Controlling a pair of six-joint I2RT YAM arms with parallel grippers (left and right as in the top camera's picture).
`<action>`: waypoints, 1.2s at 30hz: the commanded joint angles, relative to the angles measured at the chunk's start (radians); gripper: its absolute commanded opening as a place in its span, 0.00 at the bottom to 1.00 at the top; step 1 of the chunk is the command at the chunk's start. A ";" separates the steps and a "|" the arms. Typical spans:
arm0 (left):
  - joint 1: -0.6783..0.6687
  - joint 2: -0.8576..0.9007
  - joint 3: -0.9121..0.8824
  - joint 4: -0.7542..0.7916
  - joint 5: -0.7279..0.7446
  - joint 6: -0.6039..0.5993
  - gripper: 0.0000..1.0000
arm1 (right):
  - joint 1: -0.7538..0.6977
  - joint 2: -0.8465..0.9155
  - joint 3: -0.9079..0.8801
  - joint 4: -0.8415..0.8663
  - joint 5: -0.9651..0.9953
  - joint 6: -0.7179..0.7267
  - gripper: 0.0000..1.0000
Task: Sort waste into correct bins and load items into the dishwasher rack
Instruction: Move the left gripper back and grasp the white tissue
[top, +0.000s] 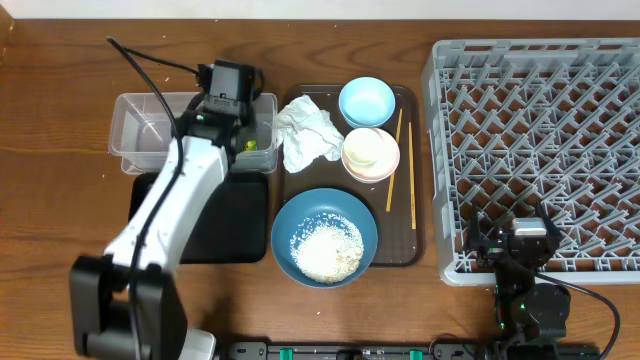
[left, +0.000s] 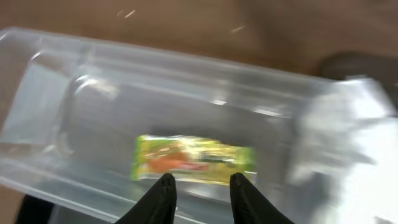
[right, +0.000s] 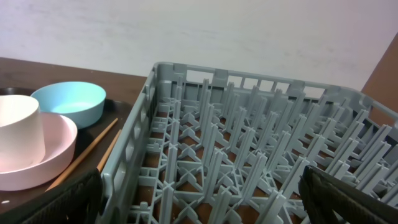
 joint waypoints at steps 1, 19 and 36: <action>-0.048 -0.046 -0.003 0.013 0.119 -0.006 0.39 | -0.007 -0.001 -0.001 -0.004 0.007 -0.003 0.99; -0.223 0.038 -0.003 0.087 0.193 -0.111 0.28 | -0.007 0.000 -0.001 -0.004 0.007 -0.003 0.99; -0.281 0.258 -0.003 0.192 0.037 -0.297 0.70 | -0.007 0.000 -0.001 -0.004 0.007 -0.003 0.99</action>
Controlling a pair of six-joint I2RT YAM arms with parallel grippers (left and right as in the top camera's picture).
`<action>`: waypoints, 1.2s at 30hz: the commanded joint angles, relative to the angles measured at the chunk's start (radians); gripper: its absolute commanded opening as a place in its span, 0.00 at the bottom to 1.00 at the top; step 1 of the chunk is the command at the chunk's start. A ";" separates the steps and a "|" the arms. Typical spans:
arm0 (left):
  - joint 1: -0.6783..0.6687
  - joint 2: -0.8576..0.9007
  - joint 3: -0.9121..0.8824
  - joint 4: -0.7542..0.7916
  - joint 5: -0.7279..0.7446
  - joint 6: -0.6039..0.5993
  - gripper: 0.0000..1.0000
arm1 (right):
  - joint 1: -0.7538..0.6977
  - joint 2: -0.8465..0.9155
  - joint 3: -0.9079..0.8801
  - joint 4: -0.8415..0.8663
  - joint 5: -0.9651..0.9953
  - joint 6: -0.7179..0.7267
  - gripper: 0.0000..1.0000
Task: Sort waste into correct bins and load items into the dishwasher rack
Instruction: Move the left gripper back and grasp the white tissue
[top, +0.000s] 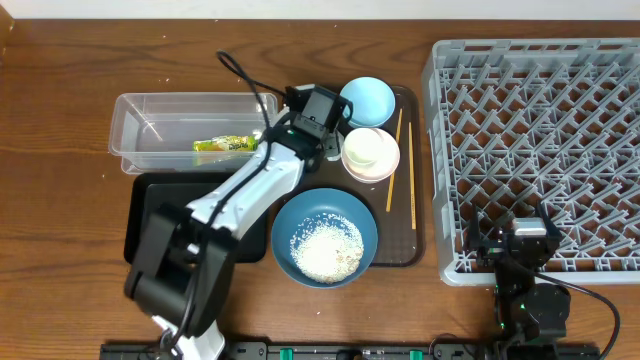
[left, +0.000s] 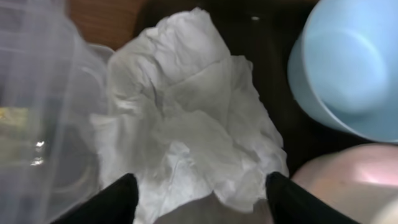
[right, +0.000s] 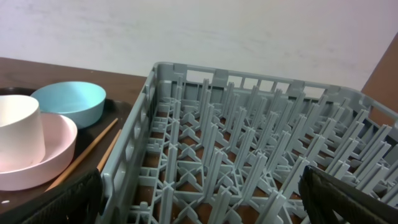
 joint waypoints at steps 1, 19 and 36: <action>0.002 0.021 -0.003 0.011 -0.030 -0.016 0.71 | -0.007 -0.001 -0.001 -0.004 0.007 -0.003 0.99; 0.002 0.059 -0.003 0.014 -0.030 -0.043 0.70 | -0.007 0.000 -0.001 -0.004 0.007 -0.003 0.99; 0.002 0.102 -0.003 0.032 -0.030 -0.043 0.70 | -0.007 0.000 -0.001 -0.004 0.007 -0.003 0.99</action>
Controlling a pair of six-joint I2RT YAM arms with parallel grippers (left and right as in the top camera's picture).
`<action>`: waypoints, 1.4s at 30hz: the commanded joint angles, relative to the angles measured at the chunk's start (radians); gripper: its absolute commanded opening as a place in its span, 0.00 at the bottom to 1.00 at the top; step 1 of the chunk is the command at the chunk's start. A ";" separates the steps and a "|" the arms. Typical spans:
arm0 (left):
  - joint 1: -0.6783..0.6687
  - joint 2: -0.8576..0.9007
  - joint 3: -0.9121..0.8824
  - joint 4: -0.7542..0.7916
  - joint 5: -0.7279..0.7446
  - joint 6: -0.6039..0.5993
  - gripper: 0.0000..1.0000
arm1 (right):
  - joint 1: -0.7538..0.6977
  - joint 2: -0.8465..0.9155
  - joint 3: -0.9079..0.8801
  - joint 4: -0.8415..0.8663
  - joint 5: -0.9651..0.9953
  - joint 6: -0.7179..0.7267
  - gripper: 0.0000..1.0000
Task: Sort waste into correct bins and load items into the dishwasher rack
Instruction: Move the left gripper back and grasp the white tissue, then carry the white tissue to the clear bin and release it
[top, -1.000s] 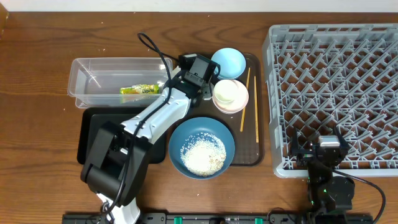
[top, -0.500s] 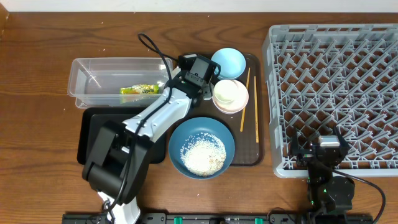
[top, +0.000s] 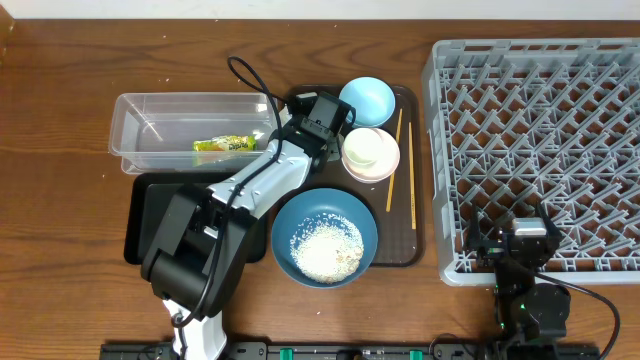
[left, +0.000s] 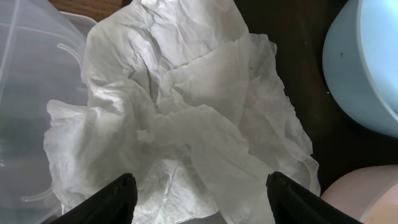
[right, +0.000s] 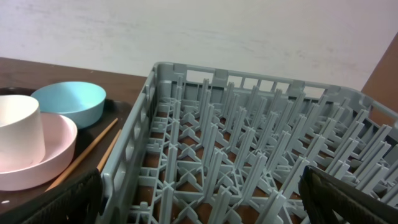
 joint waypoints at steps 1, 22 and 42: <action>0.002 0.020 -0.003 0.005 -0.024 -0.010 0.70 | -0.007 0.000 -0.001 -0.004 0.007 -0.003 0.99; 0.002 0.084 -0.003 0.030 -0.023 -0.010 0.60 | -0.007 0.000 -0.001 -0.004 0.007 -0.003 0.99; 0.002 0.083 -0.003 0.039 -0.019 -0.009 0.31 | -0.007 0.000 -0.001 -0.004 0.007 -0.003 0.99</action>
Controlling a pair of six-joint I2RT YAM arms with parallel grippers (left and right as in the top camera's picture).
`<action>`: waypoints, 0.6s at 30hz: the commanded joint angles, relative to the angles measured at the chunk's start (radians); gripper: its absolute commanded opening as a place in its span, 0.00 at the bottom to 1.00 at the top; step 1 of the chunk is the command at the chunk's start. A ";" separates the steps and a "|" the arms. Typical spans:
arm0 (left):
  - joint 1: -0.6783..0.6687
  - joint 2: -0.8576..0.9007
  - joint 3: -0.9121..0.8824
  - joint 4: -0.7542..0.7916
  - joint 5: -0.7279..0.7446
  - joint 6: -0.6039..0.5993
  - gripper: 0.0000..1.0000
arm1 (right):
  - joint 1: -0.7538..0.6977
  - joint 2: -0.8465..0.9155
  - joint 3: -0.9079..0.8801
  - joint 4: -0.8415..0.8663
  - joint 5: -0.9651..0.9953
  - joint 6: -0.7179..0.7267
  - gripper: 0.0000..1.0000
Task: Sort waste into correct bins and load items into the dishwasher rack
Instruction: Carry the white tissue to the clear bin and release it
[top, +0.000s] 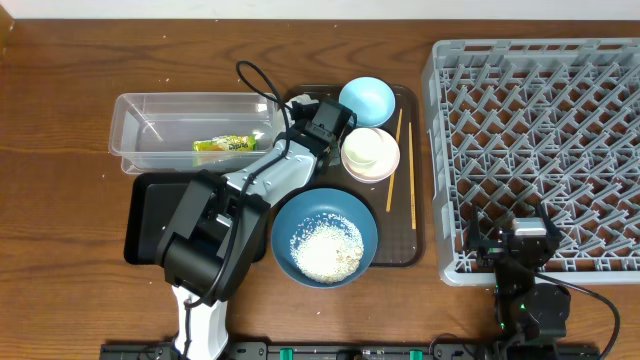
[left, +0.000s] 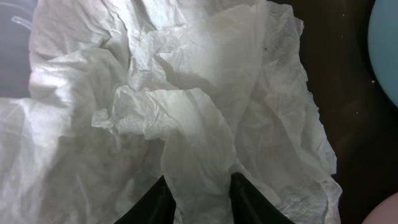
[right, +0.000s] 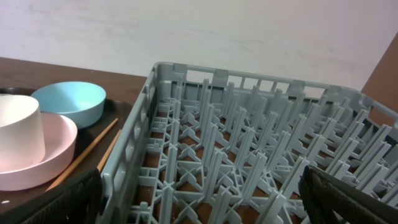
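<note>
A crumpled white napkin (left: 186, 93) fills the left wrist view. My left gripper (left: 200, 186) is down on it, its two black fingers drawn in on a raised fold of the paper. From overhead the left gripper (top: 318, 122) sits at the tray's back left and hides the napkin. A green wrapper (top: 224, 145) lies in the clear bin (top: 130, 150). The grey dishwasher rack (top: 540, 140) stands at the right. My right gripper (right: 199, 199) rests open at the rack's near edge, holding nothing.
The brown tray (top: 412, 250) carries a blue bowl of rice (top: 325, 237), a light blue bowl (top: 366, 100), a pink bowl with a white cup (top: 370, 152) and chopsticks (top: 411, 190). A black bin (top: 150, 225) lies in front of the clear bin.
My left gripper has come down closer onto the napkin and its fingers, wide apart before, now pinch a fold of the paper. The right arm has not moved.
My left gripper was over the clear bin with the green wrapper lying inside. It then stood wide open above the napkin on the tray, then lower over it, and now it is shut on the napkin. The right gripper stayed open at the rack.
</note>
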 joint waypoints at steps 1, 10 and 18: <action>0.002 0.001 -0.003 -0.002 -0.019 -0.009 0.30 | -0.007 0.000 -0.002 -0.004 0.007 -0.003 0.99; 0.002 -0.016 0.003 -0.005 -0.019 0.012 0.11 | -0.007 0.000 -0.001 -0.004 0.007 -0.003 0.99; 0.002 -0.131 0.003 -0.047 -0.019 0.073 0.06 | -0.007 0.000 -0.001 -0.004 0.007 -0.003 0.99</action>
